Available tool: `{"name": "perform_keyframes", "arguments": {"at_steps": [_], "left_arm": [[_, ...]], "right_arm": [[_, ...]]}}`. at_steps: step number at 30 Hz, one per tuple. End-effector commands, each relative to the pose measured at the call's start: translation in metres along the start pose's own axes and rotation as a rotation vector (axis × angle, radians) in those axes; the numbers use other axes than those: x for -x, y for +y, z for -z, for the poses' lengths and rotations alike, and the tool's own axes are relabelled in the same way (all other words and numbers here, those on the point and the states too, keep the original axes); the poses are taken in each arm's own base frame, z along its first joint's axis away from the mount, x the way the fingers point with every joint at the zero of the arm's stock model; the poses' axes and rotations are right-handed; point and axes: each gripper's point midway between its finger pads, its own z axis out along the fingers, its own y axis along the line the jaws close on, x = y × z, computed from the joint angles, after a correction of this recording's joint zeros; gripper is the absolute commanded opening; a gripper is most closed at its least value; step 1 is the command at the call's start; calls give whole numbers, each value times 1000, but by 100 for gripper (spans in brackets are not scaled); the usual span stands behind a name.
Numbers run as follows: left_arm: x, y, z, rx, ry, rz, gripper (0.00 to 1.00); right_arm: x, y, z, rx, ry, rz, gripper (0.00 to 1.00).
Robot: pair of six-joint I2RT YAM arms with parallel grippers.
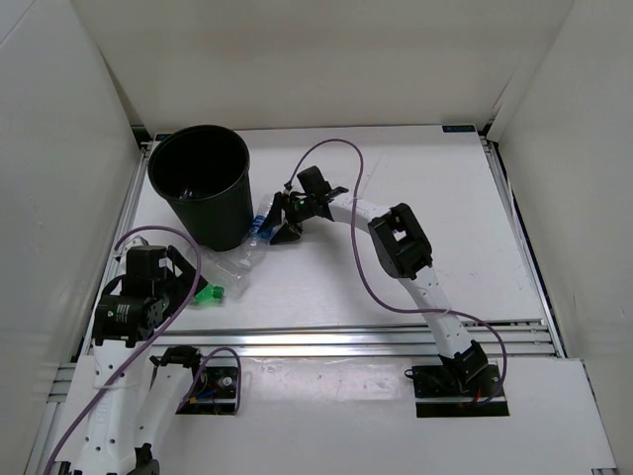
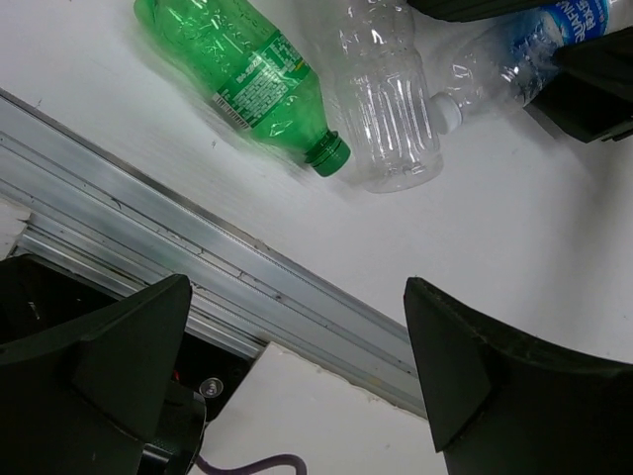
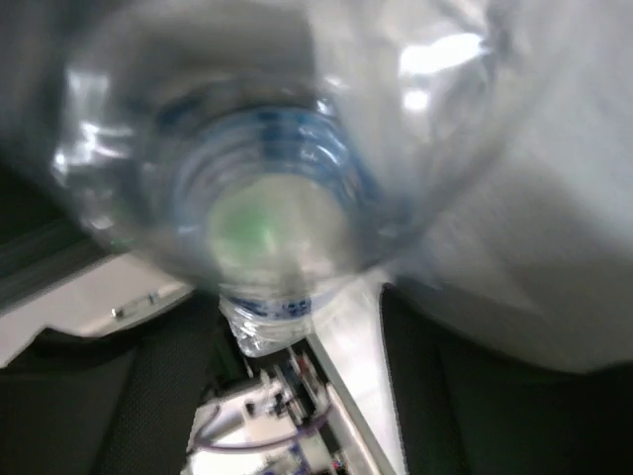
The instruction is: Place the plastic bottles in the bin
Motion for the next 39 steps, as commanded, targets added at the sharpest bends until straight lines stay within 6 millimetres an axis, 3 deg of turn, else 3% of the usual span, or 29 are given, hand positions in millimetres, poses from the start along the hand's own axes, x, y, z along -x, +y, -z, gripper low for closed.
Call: {"name": "perform_keyframes", "arguments": {"at_steps": [1, 3, 5, 6, 7, 8, 9, 11, 12, 13, 14, 15, 16, 19, 20, 22, 23, 24, 25, 26, 28, 32, 39], "left_arm": [[4, 5, 8, 10, -28, -3, 100], [1, 7, 5, 18, -19, 6, 100], [1, 4, 3, 9, -29, 41, 100], [2, 5, -1, 15, -35, 52, 100], [2, 4, -2, 7, -43, 81, 100], [-1, 5, -4, 14, -36, 95, 100], [0, 5, -10, 21, -44, 111, 100], [-3, 4, -16, 20, -45, 149, 100], [-6, 5, -23, 24, -41, 157, 100], [-7, 5, -26, 26, -39, 167, 100], [-8, 5, -30, 27, -38, 178, 100], [-9, 5, -33, 28, -37, 177, 100], [-12, 3, -37, 26, -24, 185, 100], [-12, -3, -40, 9, -6, 176, 100], [-15, -5, -41, 8, 15, 174, 100], [-18, -5, -42, 5, 33, 144, 100], [-16, -5, -40, 10, 37, 143, 100], [-17, -6, -37, 3, 44, 128, 100], [-14, -7, -35, -5, 36, 115, 100], [-11, -9, -31, -10, 31, 116, 100], [-9, -8, -29, -2, 27, 89, 100], [-5, -5, -24, 12, 15, 79, 100], [-3, -2, -24, 33, 7, 77, 100]], "right_arm": [[-8, -27, -5, -39, 10, -30, 54], [-14, -19, 3, -39, 10, -18, 44], [-25, -30, 13, -54, 26, -50, 34], [-29, -17, 22, -45, 19, -16, 32], [-33, -17, 30, -46, 26, -21, 30], [-43, -28, 38, -72, 39, -52, 23], [-49, -9, 51, -61, 32, -16, 19], [-60, -6, 69, -85, 23, 19, 17], [-71, 4, 82, -86, 12, 43, 18], [-75, 7, 88, -94, 4, 59, 27], [-75, 18, 98, -108, -36, 91, 43], [-76, 18, 101, -122, -49, 91, 82], [-74, 20, 103, -128, -66, 99, 100], [-59, 21, 98, -143, -100, 98, 100], [-42, 21, 93, -136, -114, 91, 100], [-27, 22, 84, -133, -117, 66, 100], [-16, 7, 71, -150, -115, 39, 100], [1, 25, 73, -103, -132, 64, 100], [8, 28, 67, -85, -125, 60, 100], [14, 11, 53, -93, -103, 5, 100], [34, 13, 46, -61, -110, 0, 100], [47, 7, 42, -45, -119, -25, 100], [40, -10, 26, 14, -36, -75, 100]]}}
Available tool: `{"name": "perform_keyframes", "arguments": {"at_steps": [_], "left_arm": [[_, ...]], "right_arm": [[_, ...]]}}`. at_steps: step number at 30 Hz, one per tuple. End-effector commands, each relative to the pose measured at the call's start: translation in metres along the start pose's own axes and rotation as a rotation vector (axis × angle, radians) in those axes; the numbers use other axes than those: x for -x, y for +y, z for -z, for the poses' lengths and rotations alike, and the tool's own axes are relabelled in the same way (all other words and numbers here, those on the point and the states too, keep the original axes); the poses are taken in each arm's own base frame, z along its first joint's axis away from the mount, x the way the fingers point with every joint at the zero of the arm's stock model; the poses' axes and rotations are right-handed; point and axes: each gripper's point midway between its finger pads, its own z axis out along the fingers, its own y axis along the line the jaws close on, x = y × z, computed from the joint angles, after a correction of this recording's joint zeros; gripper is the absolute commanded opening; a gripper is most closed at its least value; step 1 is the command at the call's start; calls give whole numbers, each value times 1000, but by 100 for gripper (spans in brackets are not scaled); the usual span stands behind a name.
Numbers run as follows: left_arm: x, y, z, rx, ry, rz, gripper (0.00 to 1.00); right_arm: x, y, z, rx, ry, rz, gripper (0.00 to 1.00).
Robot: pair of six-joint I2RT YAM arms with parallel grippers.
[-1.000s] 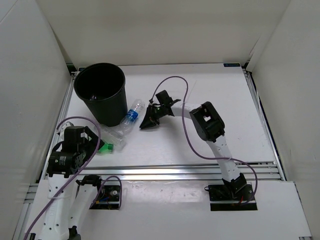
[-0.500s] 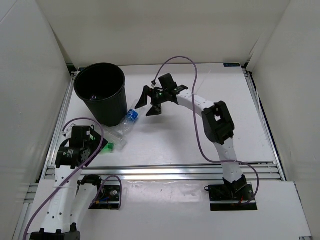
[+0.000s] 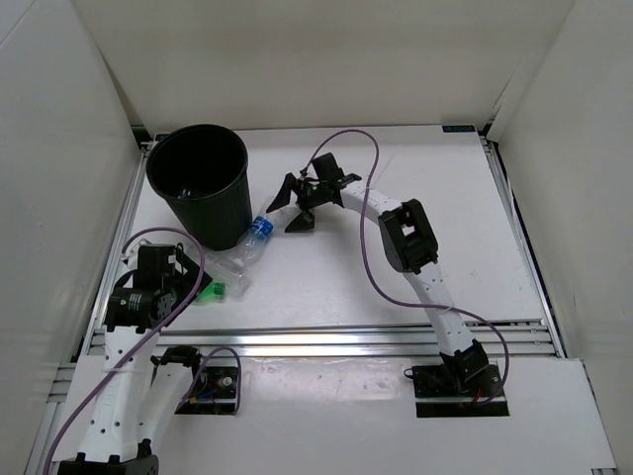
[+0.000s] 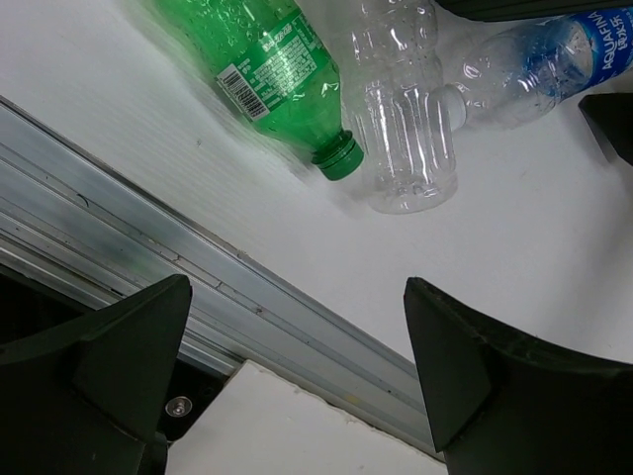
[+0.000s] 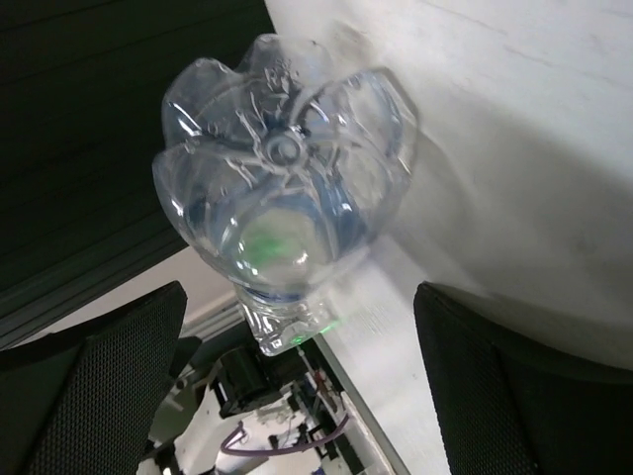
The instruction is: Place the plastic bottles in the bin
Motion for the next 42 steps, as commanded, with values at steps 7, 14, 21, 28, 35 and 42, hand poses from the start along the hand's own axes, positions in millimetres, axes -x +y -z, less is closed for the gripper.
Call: {"name": "perform_keyframes", "arguments": {"at_steps": [7, 14, 21, 28, 35, 42], "left_arm": [[1, 0, 4, -3, -1, -10, 100], [-2, 5, 6, 5, 7, -35, 100], [0, -1, 6, -5, 15, -35, 100], [1, -7, 4, -49, 0, -17, 100], [2, -7, -11, -30, -25, 51, 100], [-13, 9, -34, 113, 54, 95, 100]], "right_arm": [[-9, -11, -24, 22, 49, -24, 100], [-7, 6, -47, 47, 9, -29, 94], [-18, -8, -56, 39, 49, -60, 67], [-42, -38, -17, -28, 65, -95, 25], [-65, 45, 99, 0, -82, 139, 17], [-60, 201, 169, 65, -395, 408, 9]]}}
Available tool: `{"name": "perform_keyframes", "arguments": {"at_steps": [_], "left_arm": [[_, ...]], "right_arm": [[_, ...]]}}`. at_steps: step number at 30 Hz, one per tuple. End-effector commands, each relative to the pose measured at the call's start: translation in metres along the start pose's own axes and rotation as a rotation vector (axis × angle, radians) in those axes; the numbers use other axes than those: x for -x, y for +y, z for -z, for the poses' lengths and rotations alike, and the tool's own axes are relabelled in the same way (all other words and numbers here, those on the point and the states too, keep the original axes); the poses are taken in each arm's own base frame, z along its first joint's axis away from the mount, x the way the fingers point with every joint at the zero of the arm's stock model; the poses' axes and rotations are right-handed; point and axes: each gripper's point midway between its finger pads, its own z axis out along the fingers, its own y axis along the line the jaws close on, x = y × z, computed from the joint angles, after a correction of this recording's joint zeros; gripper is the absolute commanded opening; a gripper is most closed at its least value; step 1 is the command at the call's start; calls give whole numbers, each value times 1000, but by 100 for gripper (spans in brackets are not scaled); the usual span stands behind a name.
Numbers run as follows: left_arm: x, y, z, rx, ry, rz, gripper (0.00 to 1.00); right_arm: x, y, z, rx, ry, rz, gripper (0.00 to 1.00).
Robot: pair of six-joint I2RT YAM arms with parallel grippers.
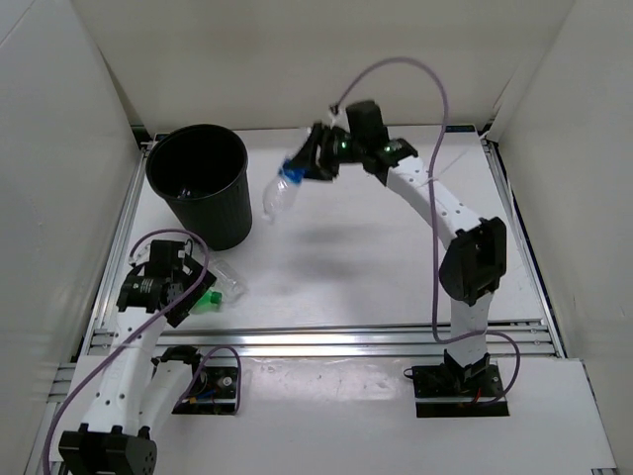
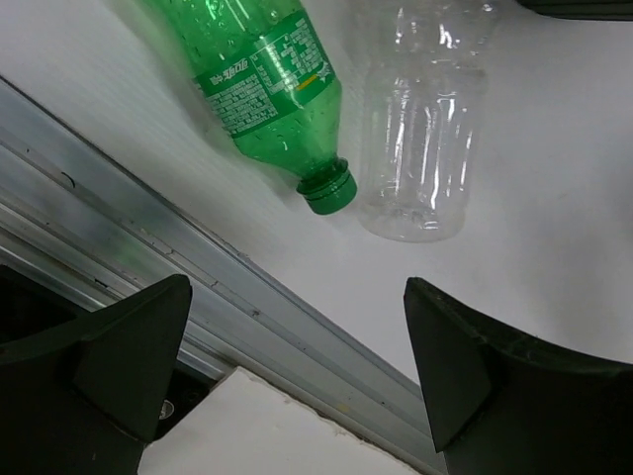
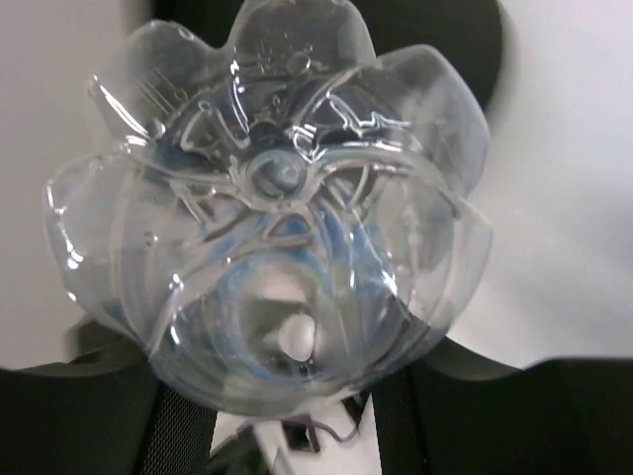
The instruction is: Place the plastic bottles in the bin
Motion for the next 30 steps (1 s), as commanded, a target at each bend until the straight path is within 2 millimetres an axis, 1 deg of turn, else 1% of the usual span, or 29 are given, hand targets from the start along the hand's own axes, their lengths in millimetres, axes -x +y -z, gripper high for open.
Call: {"name": "perform_keyframes", "arguments": {"at_steps": [1, 2, 3, 4, 5, 6, 8, 9, 10, 11, 12, 13, 14, 15, 16, 17, 18, 19, 20, 21, 22, 23, 24, 25, 26, 27, 28, 29, 30], "left_arm": [[3, 2, -7, 49, -2, 30, 100], [1, 4, -8, 64, 9, 26, 100], [7, -1, -5, 51, 6, 19, 100], [7, 0, -4, 63, 17, -21, 100], [8, 0, -2, 69, 22, -36, 100], [14, -2, 3, 66, 3, -44, 100], [14, 1, 4, 75, 12, -97, 100], [14, -1, 8, 55, 18, -121, 100], [16, -4, 14, 26, 6, -135, 100], [16, -4, 15, 18, -1, -148, 100], [17, -4, 18, 19, 0, -149, 100], [22, -6, 23, 6, -27, -144, 100], [23, -3, 25, 18, -30, -157, 100], [26, 3, 25, 45, -45, -174, 100], [28, 7, 26, 77, -46, -190, 100], [32, 10, 27, 103, -53, -193, 100], [35, 12, 27, 117, -67, -193, 100], [36, 13, 27, 125, -76, -194, 100], [36, 13, 27, 125, -77, -180, 100], [36, 12, 24, 124, -79, -170, 100], [32, 10, 21, 112, -65, -161, 100], [32, 6, 18, 102, -59, -151, 100], [35, 1, 18, 86, -74, -125, 100], [32, -1, 13, 88, -56, -114, 100], [33, -3, 11, 88, -56, -102, 100], [29, -3, 5, 94, -35, -106, 100], [34, -10, 4, 70, -56, -99, 100], [29, -7, -5, 88, -40, -91, 100], [29, -8, -10, 96, -34, -81, 100]], "right_arm": [[26, 134, 42, 128, -218, 283, 9], [22, 154, 41, 139, -235, 330, 9], [33, 162, 34, 136, -282, 377, 9], [35, 197, 45, 203, -334, 426, 11], [45, 214, 47, 265, -384, 466, 15], [45, 217, 36, 287, -390, 491, 17], [59, 228, 21, 309, -485, 540, 20], [63, 231, 15, 310, -512, 559, 27], [64, 232, 7, 317, -523, 561, 31], [68, 223, -9, 313, -516, 548, 33], [70, 227, -13, 350, -524, 553, 35], [72, 224, -19, 352, -525, 554, 36], [68, 219, -32, 339, -521, 577, 38], [63, 226, -34, 349, -535, 606, 39], [62, 224, -41, 339, -543, 629, 41], [65, 225, -39, 333, -566, 648, 43], [62, 234, -37, 340, -583, 677, 48], [63, 239, -32, 351, -593, 682, 71], [61, 253, -14, 364, -612, 705, 100], [54, 266, 1, 368, -622, 725, 100], [54, 293, 58, 344, -710, 751, 100], [54, 310, 98, 343, -786, 752, 100], [55, 301, 111, 285, -819, 735, 100], [45, 339, 194, 357, -980, 776, 100], [50, 338, 219, 320, -1067, 766, 100], [48, 338, 234, 297, -1102, 784, 100], [44, 341, 255, 271, -1121, 805, 100], [48, 337, 267, 204, -1141, 853, 100], [48, 332, 273, 156, -1140, 858, 100]]}}
